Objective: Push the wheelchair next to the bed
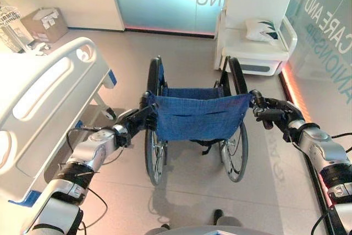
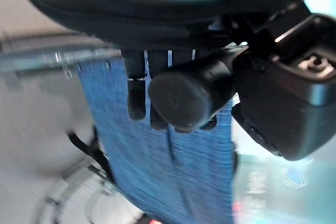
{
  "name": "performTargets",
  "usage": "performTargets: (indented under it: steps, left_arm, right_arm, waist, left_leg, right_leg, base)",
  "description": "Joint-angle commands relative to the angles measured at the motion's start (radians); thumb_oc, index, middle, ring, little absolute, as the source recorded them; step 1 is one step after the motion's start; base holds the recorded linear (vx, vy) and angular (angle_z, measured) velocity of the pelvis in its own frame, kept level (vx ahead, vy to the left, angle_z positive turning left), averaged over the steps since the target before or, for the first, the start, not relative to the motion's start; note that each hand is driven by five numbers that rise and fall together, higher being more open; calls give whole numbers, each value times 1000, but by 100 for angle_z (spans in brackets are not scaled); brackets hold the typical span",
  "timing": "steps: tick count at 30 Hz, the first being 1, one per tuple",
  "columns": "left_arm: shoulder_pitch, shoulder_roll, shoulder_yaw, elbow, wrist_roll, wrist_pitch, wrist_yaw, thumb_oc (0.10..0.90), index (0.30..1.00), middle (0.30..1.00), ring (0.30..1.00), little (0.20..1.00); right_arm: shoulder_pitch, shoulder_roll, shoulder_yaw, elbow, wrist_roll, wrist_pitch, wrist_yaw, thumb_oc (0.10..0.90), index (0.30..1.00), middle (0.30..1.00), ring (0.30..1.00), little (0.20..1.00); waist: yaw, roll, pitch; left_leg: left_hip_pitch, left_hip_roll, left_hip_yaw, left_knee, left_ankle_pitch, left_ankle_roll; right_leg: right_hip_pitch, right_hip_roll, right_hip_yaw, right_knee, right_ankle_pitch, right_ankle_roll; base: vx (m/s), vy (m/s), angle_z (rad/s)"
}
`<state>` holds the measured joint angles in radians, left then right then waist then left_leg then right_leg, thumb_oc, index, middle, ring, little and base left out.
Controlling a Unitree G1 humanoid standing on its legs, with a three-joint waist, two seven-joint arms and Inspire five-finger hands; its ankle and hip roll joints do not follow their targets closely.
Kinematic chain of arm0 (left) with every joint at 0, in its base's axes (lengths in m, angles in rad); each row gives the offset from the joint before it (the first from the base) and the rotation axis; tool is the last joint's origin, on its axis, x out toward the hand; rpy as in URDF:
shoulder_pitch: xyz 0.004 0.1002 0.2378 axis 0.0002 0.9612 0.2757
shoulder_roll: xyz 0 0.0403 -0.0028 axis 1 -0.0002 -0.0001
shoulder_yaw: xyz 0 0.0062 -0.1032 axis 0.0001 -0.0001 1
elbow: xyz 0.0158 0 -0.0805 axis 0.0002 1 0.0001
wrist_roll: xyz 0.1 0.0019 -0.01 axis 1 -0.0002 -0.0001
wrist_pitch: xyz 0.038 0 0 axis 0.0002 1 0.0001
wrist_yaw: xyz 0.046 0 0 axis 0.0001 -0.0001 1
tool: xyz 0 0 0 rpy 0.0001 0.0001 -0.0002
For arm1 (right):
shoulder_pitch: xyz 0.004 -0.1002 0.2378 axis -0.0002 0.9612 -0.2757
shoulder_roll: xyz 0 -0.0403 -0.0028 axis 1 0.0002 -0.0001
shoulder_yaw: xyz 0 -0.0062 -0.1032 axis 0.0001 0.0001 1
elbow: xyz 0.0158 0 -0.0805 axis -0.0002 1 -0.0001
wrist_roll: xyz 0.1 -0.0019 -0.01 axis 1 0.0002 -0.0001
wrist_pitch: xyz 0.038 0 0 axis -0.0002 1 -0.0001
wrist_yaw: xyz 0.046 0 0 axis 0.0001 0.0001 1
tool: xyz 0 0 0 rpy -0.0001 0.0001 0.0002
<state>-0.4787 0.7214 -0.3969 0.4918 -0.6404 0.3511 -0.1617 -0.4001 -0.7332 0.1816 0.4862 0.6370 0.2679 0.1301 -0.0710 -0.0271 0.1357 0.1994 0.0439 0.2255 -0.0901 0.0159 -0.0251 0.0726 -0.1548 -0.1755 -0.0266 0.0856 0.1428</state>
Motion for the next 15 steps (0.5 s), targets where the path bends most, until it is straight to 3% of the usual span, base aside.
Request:
performTargets:
  steps: [1,4,12,15]
  left_arm:
    - [-314,-15,-44,47,110,-68,23,400,300,300,300,300]
    - [-346,-5,-70,86,159,-52,20,400,300,300,300,300]
    - [-461,-33,-137,229,83,19,12,400,300,300,300,300]
    - [-481,-52,-132,275,64,44,13,400,300,300,300,300]
  right_arm:
    - [-184,101,204,-164,80,-84,239,400,300,300,300,300]
    - [-202,92,210,-143,65,-83,229,400,300,300,300,300]
    - [-319,24,246,-32,70,-13,176,400,300,300,300,300]
    - [-377,22,268,13,72,16,177,400,300,300,300,300]
  waist:
    - [-2,48,-22]
    - [-5,54,-17]
    - [-29,75,3]
    - [-28,69,3]
  left_leg:
    - [-64,-111,-10,108,-87,74]
    - [-63,-116,-21,106,-87,78]
    - [-60,-122,-45,127,-99,84]
    - [-55,-121,-33,134,-108,80]
  right_leg:
    - [-76,-12,27,279,-47,14]
    - [-94,-22,40,321,-18,11]
    - [-184,-43,97,530,87,5]
    - [-192,-51,79,502,85,5]
  base:
    - [-5,84,1]
    - [-4,96,3]
    - [22,76,6]
    - [125,-40,-2]
